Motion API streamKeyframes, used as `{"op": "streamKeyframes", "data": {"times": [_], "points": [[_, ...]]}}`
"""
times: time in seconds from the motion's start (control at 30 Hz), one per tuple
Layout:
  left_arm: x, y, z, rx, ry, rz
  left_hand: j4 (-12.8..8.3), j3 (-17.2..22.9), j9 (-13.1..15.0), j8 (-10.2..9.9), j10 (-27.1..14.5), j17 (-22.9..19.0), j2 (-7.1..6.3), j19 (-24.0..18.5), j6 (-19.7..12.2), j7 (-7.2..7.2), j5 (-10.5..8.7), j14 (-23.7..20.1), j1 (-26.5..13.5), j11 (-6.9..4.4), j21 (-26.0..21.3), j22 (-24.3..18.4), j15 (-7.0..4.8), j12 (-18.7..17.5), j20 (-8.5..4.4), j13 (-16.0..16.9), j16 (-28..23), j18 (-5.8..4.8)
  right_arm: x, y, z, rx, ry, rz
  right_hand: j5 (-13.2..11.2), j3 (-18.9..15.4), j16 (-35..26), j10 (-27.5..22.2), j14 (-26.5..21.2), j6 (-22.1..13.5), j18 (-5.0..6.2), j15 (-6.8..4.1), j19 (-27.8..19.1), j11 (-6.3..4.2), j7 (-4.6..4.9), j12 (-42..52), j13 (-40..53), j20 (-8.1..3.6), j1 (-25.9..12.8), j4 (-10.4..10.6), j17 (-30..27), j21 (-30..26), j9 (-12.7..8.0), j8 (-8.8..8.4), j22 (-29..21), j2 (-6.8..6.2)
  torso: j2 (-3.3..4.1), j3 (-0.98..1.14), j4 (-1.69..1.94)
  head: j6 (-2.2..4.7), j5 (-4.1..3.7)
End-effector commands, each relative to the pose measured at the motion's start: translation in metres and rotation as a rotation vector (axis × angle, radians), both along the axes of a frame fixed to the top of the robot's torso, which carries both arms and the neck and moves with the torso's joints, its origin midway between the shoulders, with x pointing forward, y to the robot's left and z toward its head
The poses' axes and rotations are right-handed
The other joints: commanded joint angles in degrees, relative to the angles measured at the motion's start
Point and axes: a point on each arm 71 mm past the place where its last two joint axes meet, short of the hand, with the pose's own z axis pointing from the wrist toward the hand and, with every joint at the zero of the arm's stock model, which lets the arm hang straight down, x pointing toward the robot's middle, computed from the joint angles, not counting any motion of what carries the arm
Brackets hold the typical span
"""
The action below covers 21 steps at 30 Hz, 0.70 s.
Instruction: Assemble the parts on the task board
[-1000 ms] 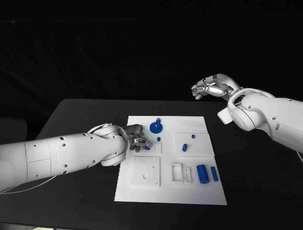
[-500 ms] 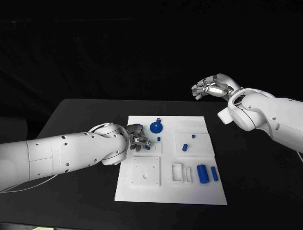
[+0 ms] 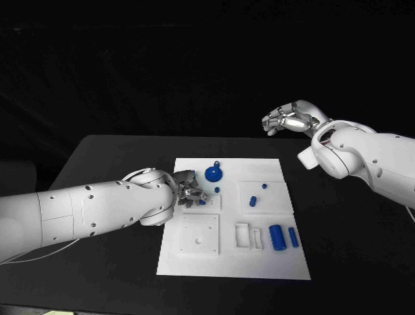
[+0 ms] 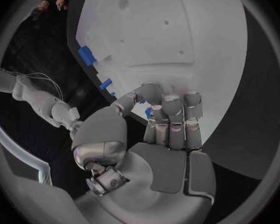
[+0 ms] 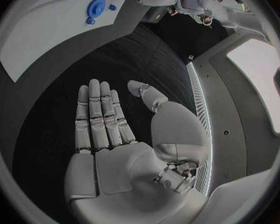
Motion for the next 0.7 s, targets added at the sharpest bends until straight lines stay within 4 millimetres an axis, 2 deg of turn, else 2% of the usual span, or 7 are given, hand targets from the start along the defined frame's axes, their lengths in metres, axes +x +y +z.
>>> {"op": "streamKeyframes", "data": {"times": [0.03, 0.1, 0.3, 0.43, 0.53, 0.63, 0.7], "points": [[-0.003, -0.005, -0.002, -0.002, 0.021, -0.024, 0.27, -0.18, 0.04, 0.00, -1.62, -0.12, -0.71, 0.24, 5.88, -5.26, 0.05, -0.39, -0.17, -2.02, 0.23, 0.12, -0.60, 0.30, -6.66, 0.11, 0.44, 0.13, -0.001, 0.002, 0.000, -0.006, 0.000, 0.018, 0.33, -0.32, -0.33, 0.37, -0.03, -0.38, 0.35, 0.55, -0.06, 0.19, -0.08, -0.40, -0.06, 0.31, -0.38, 0.10, -0.02, -0.19, -0.07, -0.22, -0.07, -0.34, -0.01, -0.01, 0.03, -0.06, -0.05], [-0.003, -0.005, -0.002, -0.003, 0.018, -0.020, 0.49, -0.26, 0.07, 0.01, -1.74, -0.24, -1.05, 0.25, 5.91, -5.28, -0.46, -0.49, -0.24, -2.04, 0.24, 0.17, -0.63, 0.54, -6.67, 0.11, 0.67, 0.13, 0.000, 0.002, 0.000, -0.006, 0.000, 0.018, 0.33, -0.32, -0.33, 0.37, -0.03, -0.38, 0.35, 0.55, -0.06, 0.19, -0.08, -0.41, -0.06, 0.31, -0.38, 0.10, -0.02, -0.20, -0.08, -0.22, -0.07, -0.34, 0.01, -0.01, 0.04, -0.03, -0.06], [-0.002, -0.003, -0.002, -0.005, 0.011, -0.010, 2.55, -0.41, 0.23, -0.11, -2.32, -1.50, -2.86, 0.21, 5.78, -5.28, -8.70, -1.04, -0.41, -2.04, 0.03, 0.36, -0.86, 1.47, -6.79, -0.48, 1.56, 0.21, 0.000, 0.001, 0.000, -0.006, 0.001, 0.016, 0.34, -0.33, -0.34, 0.37, -0.03, -0.38, 0.35, 0.55, -0.06, 0.19, -0.08, -0.43, -0.07, 0.31, -0.38, 0.10, -0.02, -0.21, -0.08, -0.22, -0.07, -0.34, 0.00, -0.03, 0.02, -0.05, -0.08], [-0.001, -0.001, -0.002, -0.005, 0.005, 0.001, 4.14, -0.49, 0.28, -0.22, -2.50, -2.14, -4.23, 0.19, 5.61, -5.24, -11.78, -1.25, -0.88, -2.02, -0.13, 0.40, -0.95, 1.62, -6.84, -0.91, 1.78, 0.22, -0.001, 0.002, -0.001, -0.006, 0.002, 0.017, 0.34, -0.34, -0.35, 0.37, -0.04, -0.39, 0.35, 0.55, -0.07, 0.19, -0.07, -0.44, -0.07, 0.31, -0.39, 0.10, -0.02, -0.21, -0.09, -0.23, -0.07, -0.36, 0.01, -0.05, 0.02, 0.07, -0.12], [0.000, 0.003, -0.001, -0.011, -0.009, 0.023, 5.76, -0.45, 0.30, -0.42, -2.68, -2.74, -5.93, 0.11, 5.27, -5.15, -14.10, -1.56, -1.38, -1.96, -0.32, 0.42, -1.05, 1.56, -6.90, -1.41, 1.81, 0.23, 0.000, 0.001, -0.001, -0.007, 0.001, 0.015, 0.35, -0.36, -0.36, 0.37, -0.04, -0.39, 0.35, 0.55, -0.08, 0.19, -0.07, -0.46, -0.08, 0.31, -0.40, 0.10, -0.02, -0.22, -0.09, -0.23, -0.07, -0.37, -0.02, -0.07, -0.01, 0.11, -0.15], [0.000, 0.005, 0.000, -0.030, -0.016, 0.051, 7.65, 0.14, 0.08, -1.23, -3.62, -3.85, -8.94, -0.34, 3.90, -4.63, -14.91, -2.64, -1.60, -1.52, -0.85, 0.30, -1.12, 0.37, -6.86, -2.44, 0.71, 0.17, 0.000, 0.000, -0.001, -0.007, 0.002, 0.014, 0.36, -0.37, -0.37, 0.37, -0.05, -0.41, 0.35, 0.56, -0.09, 0.20, -0.06, -0.48, -0.08, 0.32, -0.42, 0.10, -0.02, -0.24, -0.10, -0.23, -0.07, -0.39, -0.03, -0.06, 0.01, 0.12, -0.22], [0.000, 0.007, 0.000, -0.036, -0.015, 0.057, 8.98, 1.01, -0.56, -2.99, -6.57, -5.53, -11.79, -2.07, 0.64, -3.37, -14.92, -5.04, -1.32, -0.47, -2.03, 0.05, -0.70, -1.72, -6.40, -3.61, -1.52, -0.26, 0.000, 0.000, -0.001, -0.007, 0.002, 0.014, 0.37, -0.38, -0.38, 0.36, -0.06, -0.42, 0.35, 0.56, -0.10, 0.20, -0.06, -0.49, -0.09, 0.32, -0.42, 0.10, -0.02, -0.24, -0.10, -0.24, -0.07, -0.40, -0.03, -0.06, 0.01, 0.16, -0.23]]}}
